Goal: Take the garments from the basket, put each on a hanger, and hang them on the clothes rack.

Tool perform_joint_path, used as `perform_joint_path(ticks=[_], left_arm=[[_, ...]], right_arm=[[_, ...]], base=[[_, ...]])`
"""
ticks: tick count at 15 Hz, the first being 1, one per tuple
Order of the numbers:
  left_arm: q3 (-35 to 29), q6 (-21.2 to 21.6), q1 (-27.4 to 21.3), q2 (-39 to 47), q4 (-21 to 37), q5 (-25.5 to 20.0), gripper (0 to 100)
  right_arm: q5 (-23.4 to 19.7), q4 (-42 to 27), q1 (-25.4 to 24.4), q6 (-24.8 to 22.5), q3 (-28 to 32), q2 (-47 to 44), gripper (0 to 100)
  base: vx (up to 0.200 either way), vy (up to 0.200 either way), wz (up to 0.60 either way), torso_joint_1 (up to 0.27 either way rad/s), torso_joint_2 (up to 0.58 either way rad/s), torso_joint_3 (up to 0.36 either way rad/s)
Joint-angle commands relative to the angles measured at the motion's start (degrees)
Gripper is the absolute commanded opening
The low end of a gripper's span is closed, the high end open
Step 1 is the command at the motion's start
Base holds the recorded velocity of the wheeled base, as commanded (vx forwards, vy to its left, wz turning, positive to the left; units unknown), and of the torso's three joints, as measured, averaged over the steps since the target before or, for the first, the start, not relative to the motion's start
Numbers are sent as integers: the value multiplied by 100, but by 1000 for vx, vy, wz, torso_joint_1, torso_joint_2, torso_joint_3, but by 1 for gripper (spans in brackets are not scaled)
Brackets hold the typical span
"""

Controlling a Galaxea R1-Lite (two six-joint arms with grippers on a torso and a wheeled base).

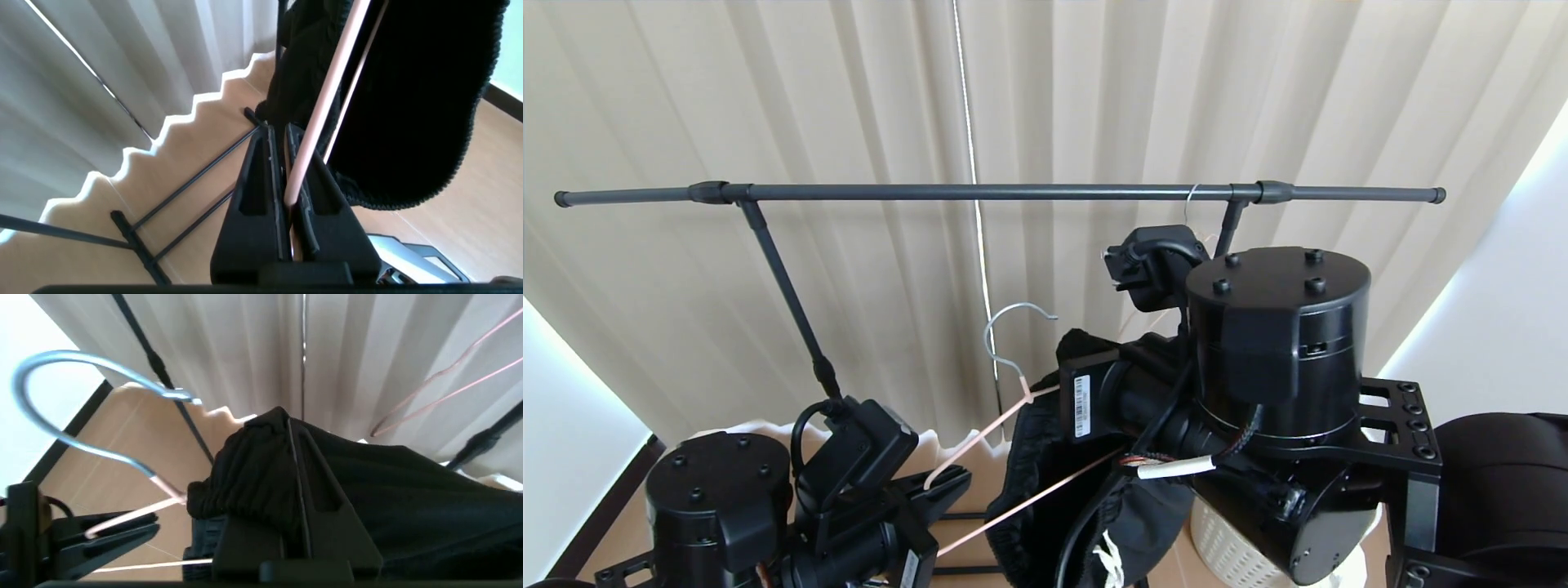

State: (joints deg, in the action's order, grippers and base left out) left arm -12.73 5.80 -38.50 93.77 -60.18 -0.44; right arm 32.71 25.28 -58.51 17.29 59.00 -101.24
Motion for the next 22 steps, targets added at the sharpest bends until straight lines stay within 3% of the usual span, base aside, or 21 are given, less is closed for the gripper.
perform_joint_path(ticks=[1,7,8,22], left_arm=[[-11,0,0,10,-2,0,0],[16,-106,-44,45,-231,18,0],[25,-114,-53,36,-266,26,0],[323,-114,-290,36,-1083,18,0]], right_arm=[[-1,3,-108,20,15,-18,0],[8,3,-151,38,-12,184,0],[16,3,-151,29,-3,245,100],[139,38,253,29,155,70,100]], base=[[0,0,0,0,0,0],[0,0,0,0,0,0],[0,0,0,0,0,0],[0,0,0,0,0,0]])
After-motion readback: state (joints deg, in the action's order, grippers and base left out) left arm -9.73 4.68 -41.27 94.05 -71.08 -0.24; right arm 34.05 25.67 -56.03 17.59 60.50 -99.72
